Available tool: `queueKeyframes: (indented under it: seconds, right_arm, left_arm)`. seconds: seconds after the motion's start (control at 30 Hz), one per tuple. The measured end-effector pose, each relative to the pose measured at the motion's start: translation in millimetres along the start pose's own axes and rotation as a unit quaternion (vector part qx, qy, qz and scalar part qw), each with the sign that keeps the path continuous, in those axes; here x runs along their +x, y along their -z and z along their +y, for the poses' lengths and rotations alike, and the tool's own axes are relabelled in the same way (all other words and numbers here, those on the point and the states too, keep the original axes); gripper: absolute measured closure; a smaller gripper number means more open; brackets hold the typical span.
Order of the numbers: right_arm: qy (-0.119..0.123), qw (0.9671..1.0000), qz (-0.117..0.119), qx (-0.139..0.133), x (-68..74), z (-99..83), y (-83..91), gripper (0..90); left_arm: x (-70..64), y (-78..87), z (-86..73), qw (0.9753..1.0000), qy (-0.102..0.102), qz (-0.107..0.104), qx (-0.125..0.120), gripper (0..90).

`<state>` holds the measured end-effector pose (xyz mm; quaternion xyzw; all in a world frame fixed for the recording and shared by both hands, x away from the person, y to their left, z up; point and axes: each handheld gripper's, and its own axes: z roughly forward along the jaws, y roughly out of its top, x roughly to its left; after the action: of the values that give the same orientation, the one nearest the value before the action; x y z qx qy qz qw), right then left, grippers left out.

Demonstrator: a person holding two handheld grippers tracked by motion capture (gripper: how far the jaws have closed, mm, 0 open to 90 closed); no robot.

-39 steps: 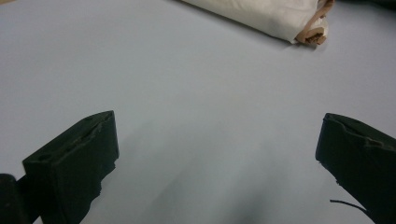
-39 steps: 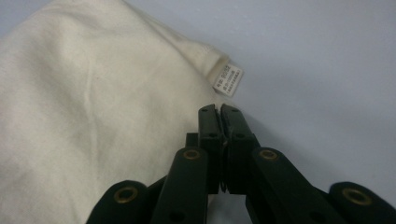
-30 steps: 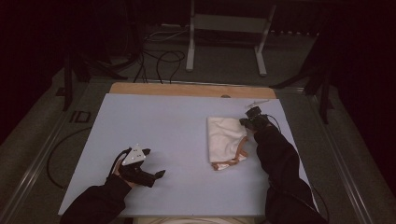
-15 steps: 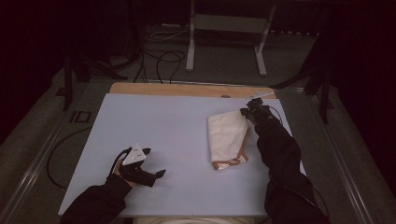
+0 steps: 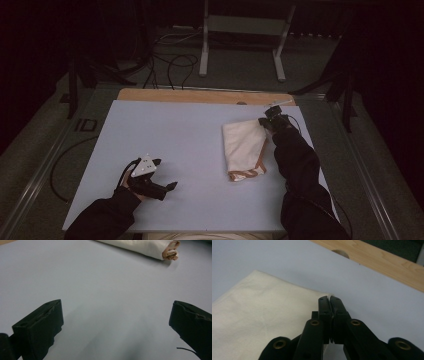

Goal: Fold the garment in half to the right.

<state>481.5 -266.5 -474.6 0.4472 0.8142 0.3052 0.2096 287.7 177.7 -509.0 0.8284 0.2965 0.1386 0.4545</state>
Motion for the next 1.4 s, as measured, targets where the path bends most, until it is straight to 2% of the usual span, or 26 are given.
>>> queueKeyframes:
  seconds: [0.6, 0.93, 1.13, 1.4]
  right_arm:
    - [-0.019, 0.9995, 0.006, 0.025, -6.6, -24.7, -23.2, 88.1]
    - [-0.022, 0.9994, 0.007, 0.027, -7.7, -31.0, -29.0, 86.9]
    - [-0.028, 0.9991, 0.010, 0.029, -11.1, -30.9, -28.5, 79.9]
    - [-0.036, 0.9983, -0.012, 0.045, -13.7, -27.9, -25.3, 68.2]
  left_arm:
    - [0.0, -1.1, -0.3, 1.0000, -0.002, 0.000, 0.003, 0.0]
    - [-0.3, -0.7, -0.2, 1.0000, -0.002, 0.004, 0.003, 0.0]
    - [-0.6, -1.1, 0.0, 1.0000, -0.004, 0.004, 0.004, 0.0]
    - [-0.7, -0.5, 0.3, 1.0000, -0.003, 0.005, 0.002, 0.0]
